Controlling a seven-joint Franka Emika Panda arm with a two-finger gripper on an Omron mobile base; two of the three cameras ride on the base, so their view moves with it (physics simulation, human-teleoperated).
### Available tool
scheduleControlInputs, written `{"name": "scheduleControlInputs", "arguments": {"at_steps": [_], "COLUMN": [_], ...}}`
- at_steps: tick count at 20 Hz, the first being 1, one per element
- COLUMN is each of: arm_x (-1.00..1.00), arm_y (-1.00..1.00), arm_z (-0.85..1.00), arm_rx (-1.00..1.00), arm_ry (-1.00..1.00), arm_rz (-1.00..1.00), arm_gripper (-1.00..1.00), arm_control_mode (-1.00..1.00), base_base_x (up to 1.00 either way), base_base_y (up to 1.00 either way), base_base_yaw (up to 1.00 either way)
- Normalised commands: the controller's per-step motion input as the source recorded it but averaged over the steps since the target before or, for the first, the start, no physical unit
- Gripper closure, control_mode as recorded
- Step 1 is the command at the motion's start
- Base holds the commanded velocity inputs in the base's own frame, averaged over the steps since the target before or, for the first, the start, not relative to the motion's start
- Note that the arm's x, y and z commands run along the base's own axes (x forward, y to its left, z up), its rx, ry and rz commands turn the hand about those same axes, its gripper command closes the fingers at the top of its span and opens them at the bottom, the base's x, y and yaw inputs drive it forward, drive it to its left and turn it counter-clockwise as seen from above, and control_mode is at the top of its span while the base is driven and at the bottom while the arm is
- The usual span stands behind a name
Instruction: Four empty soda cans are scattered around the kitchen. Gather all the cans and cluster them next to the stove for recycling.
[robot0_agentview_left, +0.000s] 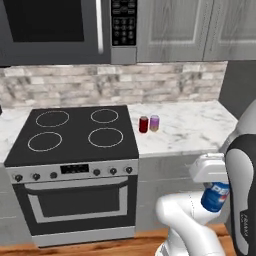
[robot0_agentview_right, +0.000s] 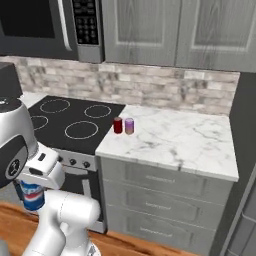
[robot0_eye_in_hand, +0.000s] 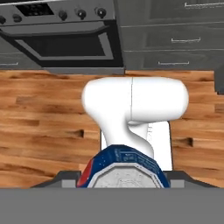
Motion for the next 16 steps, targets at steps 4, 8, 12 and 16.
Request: {"name": "scheduleControlInputs", "arguments": {"at_steps": [4, 8, 12, 16], "arm_x": [0.00, 0.00, 0.00, 0.00], "arm_y": [0.00, 0.00, 0.00, 0.00], "arm_z": [0.00, 0.00, 0.00, 0.00], "arm_rx": [0.00, 0.00, 0.00, 0.00], "arm_ry": [0.00, 0.00, 0.00, 0.00], "arm_rz": [0.00, 0.00, 0.00, 0.00], "arm_gripper": [1.00, 1.00, 1.00, 1.00], "arm_control_mode": [1.00, 1.00, 1.00, 1.00], "base_base_x": [0.56, 0.50, 0.56, 0.66], "base_base_y": [0.30, 0.17, 0.22, 0.29], "base_base_yaw": [-0.29, -0.25, -0.23, -0.15]}}
